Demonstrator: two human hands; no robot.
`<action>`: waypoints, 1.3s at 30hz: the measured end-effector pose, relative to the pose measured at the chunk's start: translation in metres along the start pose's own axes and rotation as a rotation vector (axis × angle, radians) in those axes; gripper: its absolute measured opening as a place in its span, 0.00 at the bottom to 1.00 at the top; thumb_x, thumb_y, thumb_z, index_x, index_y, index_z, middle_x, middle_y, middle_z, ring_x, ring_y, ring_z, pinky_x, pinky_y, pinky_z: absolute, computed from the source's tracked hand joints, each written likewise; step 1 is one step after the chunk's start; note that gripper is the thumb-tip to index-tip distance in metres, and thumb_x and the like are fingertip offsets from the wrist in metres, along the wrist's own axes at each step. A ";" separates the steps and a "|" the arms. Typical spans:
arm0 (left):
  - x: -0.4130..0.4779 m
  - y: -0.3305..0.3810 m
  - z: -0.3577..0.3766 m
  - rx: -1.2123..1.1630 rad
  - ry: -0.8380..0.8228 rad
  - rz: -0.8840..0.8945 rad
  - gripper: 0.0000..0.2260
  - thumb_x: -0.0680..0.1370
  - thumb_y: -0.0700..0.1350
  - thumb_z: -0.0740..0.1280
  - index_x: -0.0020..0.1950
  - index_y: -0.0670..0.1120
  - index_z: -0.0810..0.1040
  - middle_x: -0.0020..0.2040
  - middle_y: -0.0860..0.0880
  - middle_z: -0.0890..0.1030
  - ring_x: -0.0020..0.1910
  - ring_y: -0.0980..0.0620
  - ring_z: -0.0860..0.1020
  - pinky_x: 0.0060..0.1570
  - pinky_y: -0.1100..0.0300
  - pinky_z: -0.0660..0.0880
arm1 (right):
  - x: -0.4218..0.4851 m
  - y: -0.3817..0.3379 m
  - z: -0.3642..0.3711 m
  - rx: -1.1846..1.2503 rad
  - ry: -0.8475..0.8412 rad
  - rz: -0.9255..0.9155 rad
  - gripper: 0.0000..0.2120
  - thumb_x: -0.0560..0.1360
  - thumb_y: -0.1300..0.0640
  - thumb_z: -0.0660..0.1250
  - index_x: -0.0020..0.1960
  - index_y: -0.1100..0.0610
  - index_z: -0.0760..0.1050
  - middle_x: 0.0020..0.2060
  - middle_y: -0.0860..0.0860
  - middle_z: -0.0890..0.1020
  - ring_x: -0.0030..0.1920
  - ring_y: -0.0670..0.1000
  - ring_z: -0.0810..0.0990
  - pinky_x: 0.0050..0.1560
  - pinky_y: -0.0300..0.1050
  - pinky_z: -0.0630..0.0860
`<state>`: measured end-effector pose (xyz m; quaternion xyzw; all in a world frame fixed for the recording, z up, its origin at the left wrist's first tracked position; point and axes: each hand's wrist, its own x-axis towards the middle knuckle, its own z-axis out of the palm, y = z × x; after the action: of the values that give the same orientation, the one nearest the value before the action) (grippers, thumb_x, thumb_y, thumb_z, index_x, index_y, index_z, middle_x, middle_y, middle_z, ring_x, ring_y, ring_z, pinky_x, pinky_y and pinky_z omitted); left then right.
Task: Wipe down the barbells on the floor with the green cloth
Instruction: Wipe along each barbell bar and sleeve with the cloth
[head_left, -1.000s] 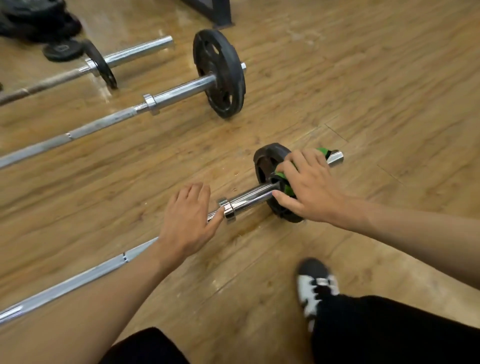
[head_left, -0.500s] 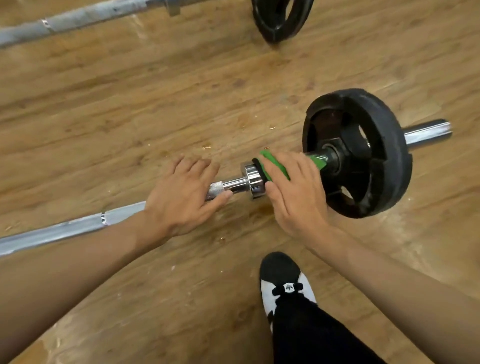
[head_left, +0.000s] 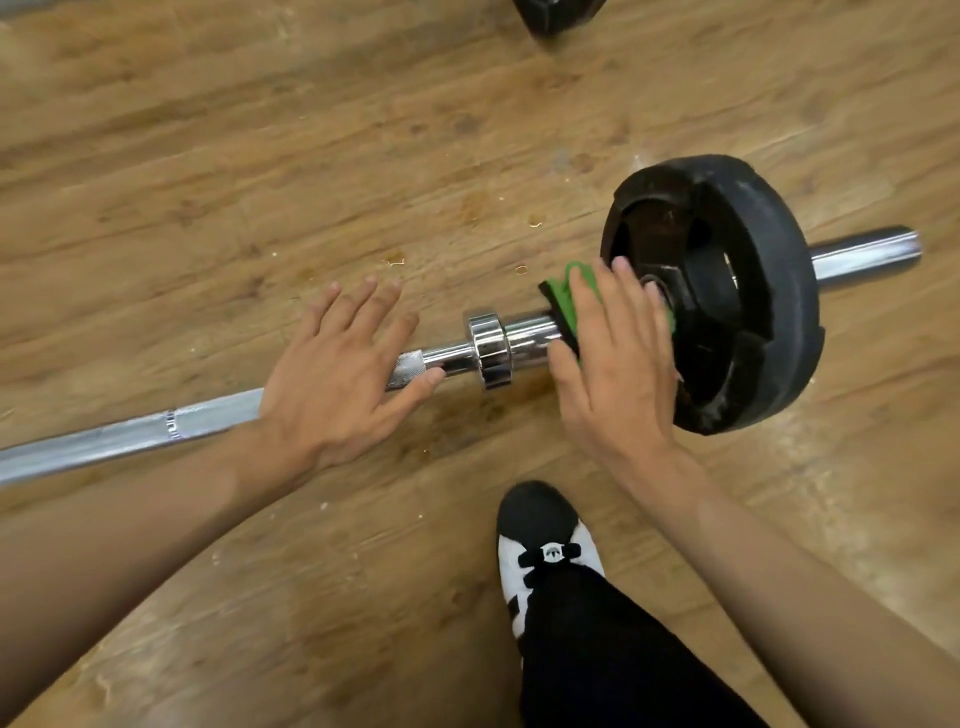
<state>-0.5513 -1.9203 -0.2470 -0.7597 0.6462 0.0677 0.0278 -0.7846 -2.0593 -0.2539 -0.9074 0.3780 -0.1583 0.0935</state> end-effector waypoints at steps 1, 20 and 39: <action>-0.001 0.001 0.000 0.007 0.005 -0.007 0.37 0.83 0.69 0.44 0.72 0.44 0.75 0.78 0.39 0.70 0.80 0.38 0.65 0.79 0.38 0.57 | 0.001 0.002 -0.002 0.016 0.032 0.099 0.36 0.86 0.39 0.39 0.79 0.63 0.65 0.79 0.60 0.66 0.82 0.57 0.57 0.83 0.56 0.49; -0.040 0.039 0.006 0.070 0.104 -0.058 0.30 0.86 0.63 0.47 0.73 0.46 0.76 0.76 0.38 0.73 0.79 0.36 0.66 0.78 0.37 0.57 | -0.039 -0.009 -0.011 -0.020 -0.018 -0.051 0.30 0.86 0.42 0.47 0.77 0.60 0.70 0.75 0.58 0.72 0.77 0.59 0.67 0.80 0.56 0.54; -0.063 0.053 0.016 0.110 0.168 -0.015 0.27 0.86 0.63 0.52 0.72 0.47 0.78 0.75 0.40 0.75 0.78 0.35 0.67 0.77 0.35 0.58 | -0.074 -0.050 -0.007 0.038 -0.041 -0.083 0.30 0.86 0.41 0.49 0.77 0.61 0.70 0.74 0.59 0.73 0.76 0.60 0.68 0.79 0.55 0.56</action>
<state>-0.6140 -1.8654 -0.2521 -0.7647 0.6433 -0.0321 0.0157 -0.8032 -1.9716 -0.2491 -0.9234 0.3348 -0.1505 0.1118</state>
